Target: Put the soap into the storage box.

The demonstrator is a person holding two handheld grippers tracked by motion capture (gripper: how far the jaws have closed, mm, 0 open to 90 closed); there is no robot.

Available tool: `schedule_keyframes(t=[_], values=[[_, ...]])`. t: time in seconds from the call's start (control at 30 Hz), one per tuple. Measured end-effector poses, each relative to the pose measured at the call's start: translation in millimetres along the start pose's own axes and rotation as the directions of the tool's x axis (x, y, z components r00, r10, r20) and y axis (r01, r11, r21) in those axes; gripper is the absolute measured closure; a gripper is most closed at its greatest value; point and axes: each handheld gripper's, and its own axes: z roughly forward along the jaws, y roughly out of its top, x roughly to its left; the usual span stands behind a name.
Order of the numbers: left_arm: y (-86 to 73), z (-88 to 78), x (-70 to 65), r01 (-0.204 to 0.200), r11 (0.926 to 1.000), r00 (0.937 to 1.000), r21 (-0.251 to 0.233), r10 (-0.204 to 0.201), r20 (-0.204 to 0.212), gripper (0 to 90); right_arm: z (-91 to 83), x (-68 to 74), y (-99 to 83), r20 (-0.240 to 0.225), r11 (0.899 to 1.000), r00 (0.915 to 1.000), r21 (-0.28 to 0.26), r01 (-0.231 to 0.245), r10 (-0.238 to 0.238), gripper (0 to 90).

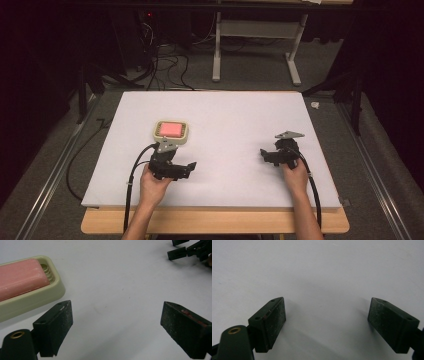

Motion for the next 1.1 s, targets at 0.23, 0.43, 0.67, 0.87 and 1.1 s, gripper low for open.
schedule_keyframes(t=[0.23, 0.43, 0.67, 0.87, 1.1], values=[[-1.2, 6.5, 0.5, 0.005, 0.9999, 1.0, 0.013, -0.005, 0.003, 11.7, 0.0, 0.1, 0.0, 0.001, 1.0, 1.0, 0.0, -0.001, 0.001, 15.5], [-1.8, 12.1, 1.7, 0.009, 0.9997, 1.0, 0.022, -0.009, 0.0, 11.8, 0.0, 0.0, 0.0, 0.0, 1.0, 1.0, 0.0, 0.0, 0.0, 15.5], [-2.3, 19.3, 2.8, 0.01, 0.9993, 0.9999, 0.035, -0.01, -0.004, 11.9, 0.0, 0.0, 0.0, 0.0, 1.0, 1.0, 0.0, 0.0, 0.0, 15.5], [-2.9, 24.3, 3.5, 0.012, 0.9991, 0.9999, 0.041, -0.012, -0.009, 12.0, 0.0, 0.0, 0.0, 0.0, 1.0, 1.0, 0.0, 0.0, 0.0, 15.5], [-2.5, 30.4, 5.9, 0.028, 0.9988, 0.9996, 0.04, -0.028, 0.005, 12.5, 0.0, 0.0, 0.0, 0.0, 1.0, 1.0, 0.0, 0.0, 0.0, 15.5]])
